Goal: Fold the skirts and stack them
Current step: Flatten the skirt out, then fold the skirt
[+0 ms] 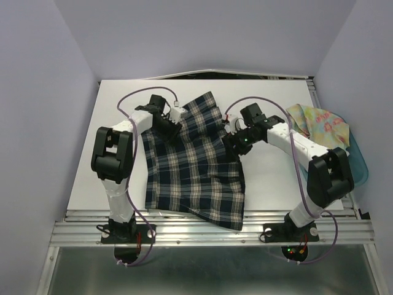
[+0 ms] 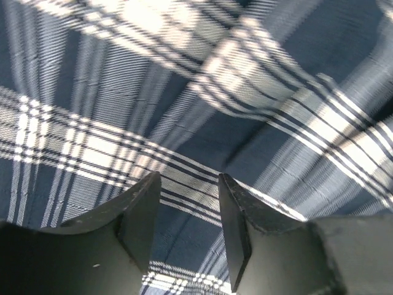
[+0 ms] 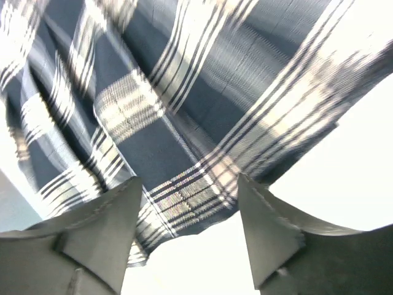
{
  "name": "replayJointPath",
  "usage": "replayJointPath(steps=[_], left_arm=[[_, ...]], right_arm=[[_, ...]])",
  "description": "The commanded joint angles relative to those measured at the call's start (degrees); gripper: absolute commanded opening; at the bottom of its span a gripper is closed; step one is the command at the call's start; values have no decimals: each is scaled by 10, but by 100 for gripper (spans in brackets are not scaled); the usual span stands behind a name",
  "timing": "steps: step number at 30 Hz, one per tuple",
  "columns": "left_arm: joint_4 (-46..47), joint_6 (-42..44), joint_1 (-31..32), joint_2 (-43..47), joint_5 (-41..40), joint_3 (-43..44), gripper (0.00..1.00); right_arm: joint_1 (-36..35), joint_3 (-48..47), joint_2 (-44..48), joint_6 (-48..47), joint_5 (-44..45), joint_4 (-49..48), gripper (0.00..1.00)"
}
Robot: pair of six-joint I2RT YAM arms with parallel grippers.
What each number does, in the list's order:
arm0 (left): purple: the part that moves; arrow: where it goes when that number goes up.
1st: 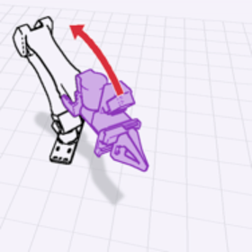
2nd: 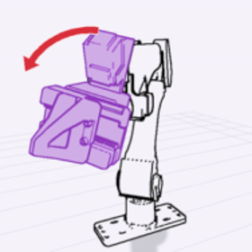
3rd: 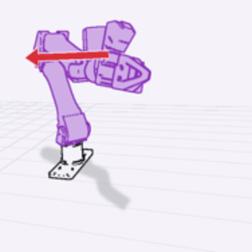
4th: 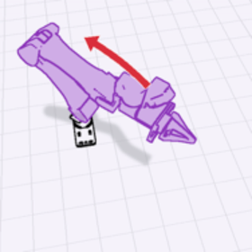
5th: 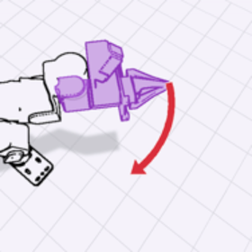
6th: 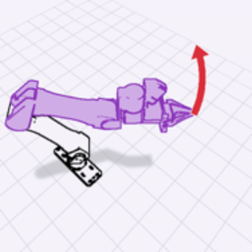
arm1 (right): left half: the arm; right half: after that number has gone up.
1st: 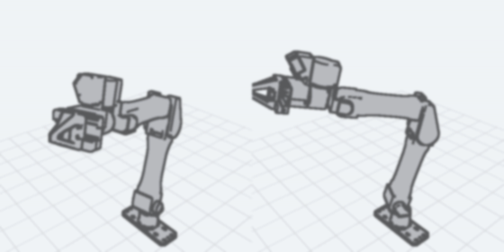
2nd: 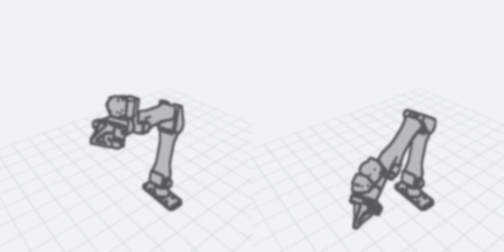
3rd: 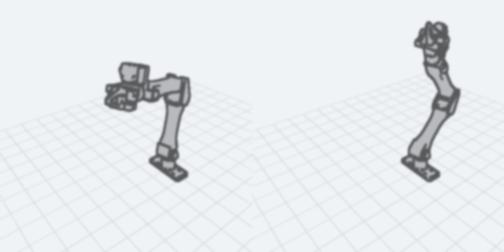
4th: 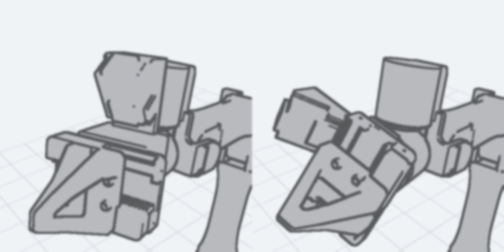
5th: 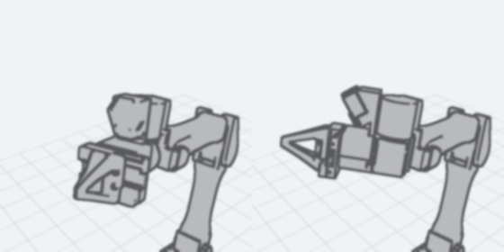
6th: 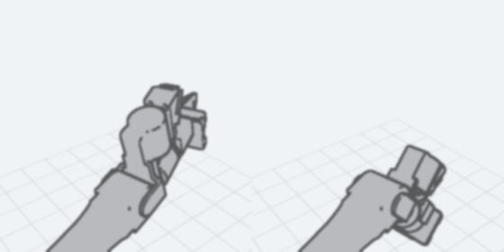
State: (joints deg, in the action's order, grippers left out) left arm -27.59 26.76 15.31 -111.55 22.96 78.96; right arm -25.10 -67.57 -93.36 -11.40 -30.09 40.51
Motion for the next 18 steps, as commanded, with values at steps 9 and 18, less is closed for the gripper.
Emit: replayJointPath(steps=[9, 18], left_arm=[[0, 5, -4, 18, 33, 117, 55], [18, -33, 8, -61, 44, 156, 54]], right_arm=[[11, -265, -133, -61, 100, -110, 70], [11, -350, -296, -89, 62, -144, 67]])
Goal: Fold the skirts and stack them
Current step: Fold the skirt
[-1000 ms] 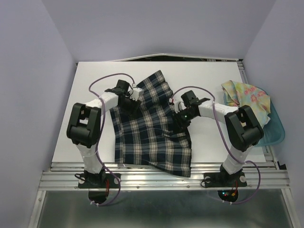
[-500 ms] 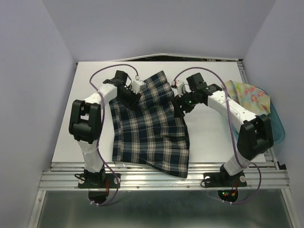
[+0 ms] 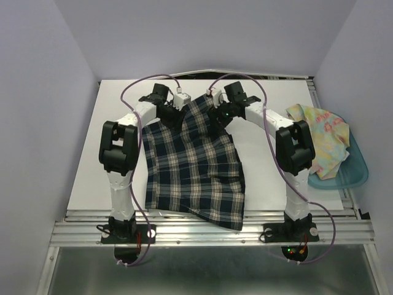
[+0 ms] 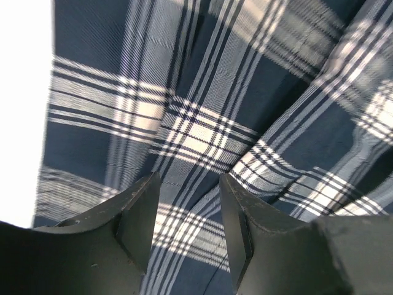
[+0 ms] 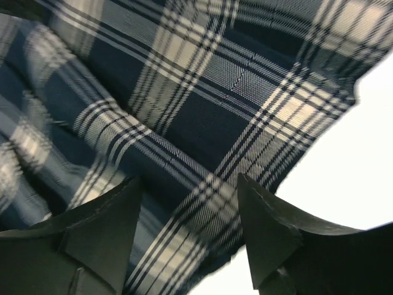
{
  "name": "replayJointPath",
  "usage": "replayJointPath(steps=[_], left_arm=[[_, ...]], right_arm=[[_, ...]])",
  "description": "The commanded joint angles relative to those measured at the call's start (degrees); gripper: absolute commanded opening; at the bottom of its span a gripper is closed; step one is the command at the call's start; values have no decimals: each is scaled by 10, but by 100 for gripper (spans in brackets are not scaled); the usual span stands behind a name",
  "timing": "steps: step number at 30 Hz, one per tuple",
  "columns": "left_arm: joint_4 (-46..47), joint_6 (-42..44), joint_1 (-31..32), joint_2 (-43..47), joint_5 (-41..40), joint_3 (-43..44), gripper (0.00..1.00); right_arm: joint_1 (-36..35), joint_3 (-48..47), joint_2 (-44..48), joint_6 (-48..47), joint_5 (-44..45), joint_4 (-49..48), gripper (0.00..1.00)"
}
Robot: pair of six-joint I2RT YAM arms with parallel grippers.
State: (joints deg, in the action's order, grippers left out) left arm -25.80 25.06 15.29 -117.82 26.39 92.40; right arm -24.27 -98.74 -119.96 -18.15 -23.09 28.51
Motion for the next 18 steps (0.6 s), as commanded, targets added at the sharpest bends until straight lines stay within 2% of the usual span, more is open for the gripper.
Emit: replayJointPath(steps=[1, 4, 9, 16, 18], left_arm=[[0, -11, 11, 0, 4, 18, 54], [-8, 2, 25, -10, -5, 2, 53], [-8, 13, 52, -9, -2, -49, 50], [-11, 32, 108, 48, 26, -134, 48], [-18, 33, 120, 62, 39, -155, 48]], right_arm=[[3, -41, -40, -27, -4, -17, 66], [3, -8, -41, -53, 6, 2, 61], [3, 141, 8, -58, -27, 1, 55], [3, 269, 95, -70, -97, 79, 55], [-2, 278, 131, -88, -125, 116, 56]])
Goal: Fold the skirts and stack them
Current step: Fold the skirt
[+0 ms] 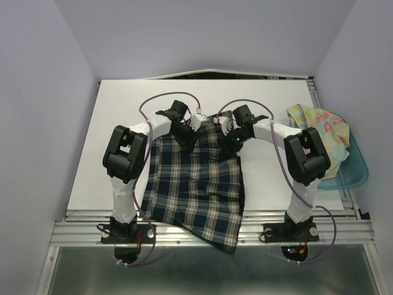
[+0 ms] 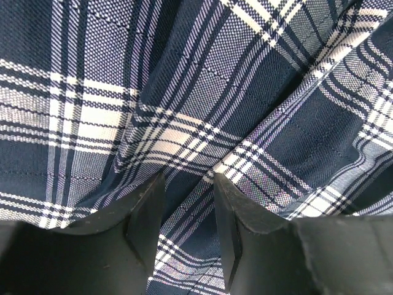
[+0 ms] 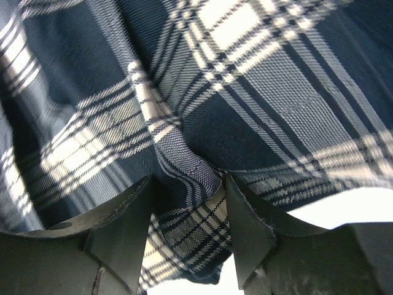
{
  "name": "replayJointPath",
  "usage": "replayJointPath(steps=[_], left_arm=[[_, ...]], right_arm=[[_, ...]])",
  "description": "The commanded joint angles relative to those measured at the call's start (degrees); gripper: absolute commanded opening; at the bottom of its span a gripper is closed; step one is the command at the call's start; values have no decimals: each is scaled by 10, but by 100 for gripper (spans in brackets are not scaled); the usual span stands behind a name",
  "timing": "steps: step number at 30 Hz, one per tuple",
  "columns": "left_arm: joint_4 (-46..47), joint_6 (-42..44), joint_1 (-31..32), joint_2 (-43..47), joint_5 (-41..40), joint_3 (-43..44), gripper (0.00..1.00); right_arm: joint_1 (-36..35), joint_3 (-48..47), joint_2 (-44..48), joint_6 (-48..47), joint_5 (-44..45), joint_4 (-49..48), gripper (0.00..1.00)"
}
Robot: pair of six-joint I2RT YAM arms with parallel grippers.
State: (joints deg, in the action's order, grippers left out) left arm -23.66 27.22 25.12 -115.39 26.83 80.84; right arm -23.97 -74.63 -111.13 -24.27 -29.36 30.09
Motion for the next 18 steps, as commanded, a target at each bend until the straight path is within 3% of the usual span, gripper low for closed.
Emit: replayJointPath(steps=[1, 5, 9, 18], left_arm=[[-42, 9, 25, 55, 51, -45, 49], [-55, 2, 25, 107, 60, -45, 56], [-105, 20, 7, 133, 52, 32, 58], [-180, 95, -101, 46, 60, 215, 60]], right_arm=[[-6, 37, 52, -31, -66, 115, 57], [-6, -11, 90, -33, -49, 154, 66], [0, -146, 90, -27, -17, 155, 74], [29, -443, -93, -40, 62, 176, 99]])
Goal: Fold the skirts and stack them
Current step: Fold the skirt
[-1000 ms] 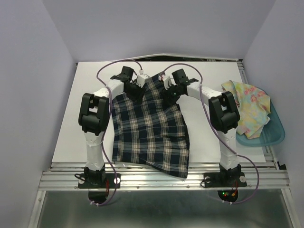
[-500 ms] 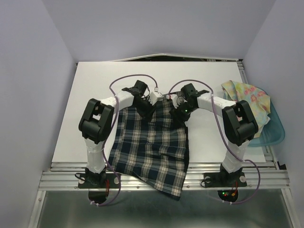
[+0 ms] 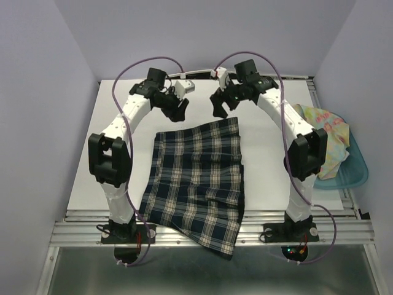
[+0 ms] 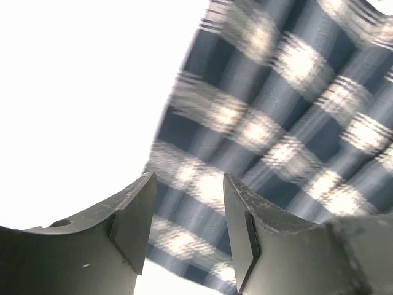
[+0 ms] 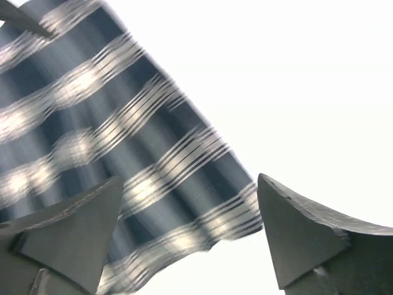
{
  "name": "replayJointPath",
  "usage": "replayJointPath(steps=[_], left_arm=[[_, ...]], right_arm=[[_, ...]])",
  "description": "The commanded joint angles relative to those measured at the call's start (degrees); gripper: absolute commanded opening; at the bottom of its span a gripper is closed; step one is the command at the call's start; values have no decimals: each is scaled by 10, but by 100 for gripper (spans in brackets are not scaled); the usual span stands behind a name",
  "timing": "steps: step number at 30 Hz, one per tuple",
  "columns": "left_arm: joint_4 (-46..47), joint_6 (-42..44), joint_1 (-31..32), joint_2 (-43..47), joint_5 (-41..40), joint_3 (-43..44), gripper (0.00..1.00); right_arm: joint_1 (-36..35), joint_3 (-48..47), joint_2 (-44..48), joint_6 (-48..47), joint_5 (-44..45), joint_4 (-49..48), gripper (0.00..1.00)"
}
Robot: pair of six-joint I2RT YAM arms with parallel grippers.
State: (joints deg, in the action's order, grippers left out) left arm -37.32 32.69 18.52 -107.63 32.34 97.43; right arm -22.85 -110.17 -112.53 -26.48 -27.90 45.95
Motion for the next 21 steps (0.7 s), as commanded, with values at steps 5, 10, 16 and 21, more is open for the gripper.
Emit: replayJointPath(steps=[5, 10, 16, 21], left_arm=[[-48, 66, -64, -77, -2, 79, 63], [-49, 90, -74, -109, -15, 79, 66], [-50, 117, -78, -141, -35, 58, 66], [-27, 126, -79, -161, -74, 26, 64]], right_arm=[[18, -219, -186, -57, 57, 67, 100], [18, -168, -220, -105, 65, 82, 100], [18, -81, -222, -126, 57, 82, 100], [18, -58, -233, -136, 38, 98, 89]])
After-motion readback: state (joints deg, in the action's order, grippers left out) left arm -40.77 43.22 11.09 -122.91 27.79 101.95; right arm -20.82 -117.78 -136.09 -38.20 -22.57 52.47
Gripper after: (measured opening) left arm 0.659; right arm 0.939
